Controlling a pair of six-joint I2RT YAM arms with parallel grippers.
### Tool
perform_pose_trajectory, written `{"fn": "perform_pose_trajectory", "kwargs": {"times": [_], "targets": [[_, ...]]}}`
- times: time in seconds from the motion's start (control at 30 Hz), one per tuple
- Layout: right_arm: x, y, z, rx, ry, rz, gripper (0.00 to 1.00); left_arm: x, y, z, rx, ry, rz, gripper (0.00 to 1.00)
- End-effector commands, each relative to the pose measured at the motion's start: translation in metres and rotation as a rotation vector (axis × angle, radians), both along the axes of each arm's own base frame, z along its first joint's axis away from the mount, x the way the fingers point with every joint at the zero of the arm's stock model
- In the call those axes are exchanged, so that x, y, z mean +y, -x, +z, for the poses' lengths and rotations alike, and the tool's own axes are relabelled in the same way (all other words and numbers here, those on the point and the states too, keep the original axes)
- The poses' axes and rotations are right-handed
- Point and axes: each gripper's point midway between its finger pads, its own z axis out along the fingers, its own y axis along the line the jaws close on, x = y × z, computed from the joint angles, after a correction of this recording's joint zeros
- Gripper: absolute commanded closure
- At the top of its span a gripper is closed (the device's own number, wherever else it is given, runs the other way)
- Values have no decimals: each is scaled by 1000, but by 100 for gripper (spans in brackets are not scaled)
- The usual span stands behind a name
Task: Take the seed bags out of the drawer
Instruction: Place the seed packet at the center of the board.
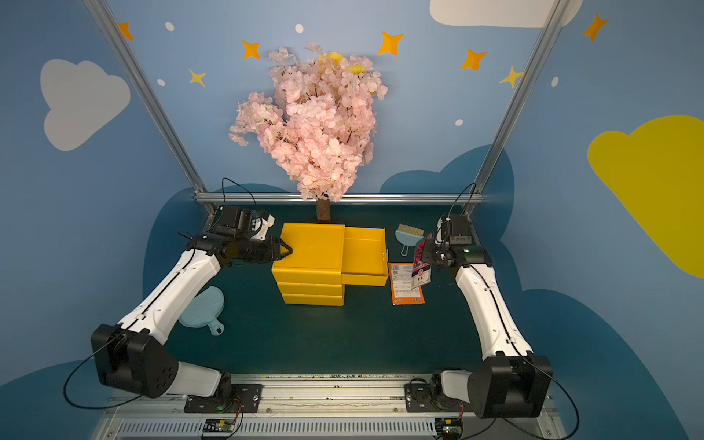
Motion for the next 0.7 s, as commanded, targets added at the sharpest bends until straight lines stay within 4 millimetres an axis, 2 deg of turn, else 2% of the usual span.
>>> {"fn": "perform_pose_trajectory", "kwargs": {"times": [0.0, 0.2, 0.33, 0.47, 0.67], "targets": [[6, -12, -17, 29, -38, 7, 100, 1, 26, -31, 135, -36, -27, 44], [26, -15, -57, 213, -96, 116, 100, 0, 25, -32, 137, -31, -24, 44], [29, -18, -80, 274, -105, 121, 100, 0, 25, -32, 135, -27, -18, 44], [21, -17, -93, 300, -62, 95, 100, 0, 25, -31, 133, -22, -15, 44], [-10, -16, -117, 356, 111, 15, 100, -2, 23, -29, 135, -9, -14, 44]]}}
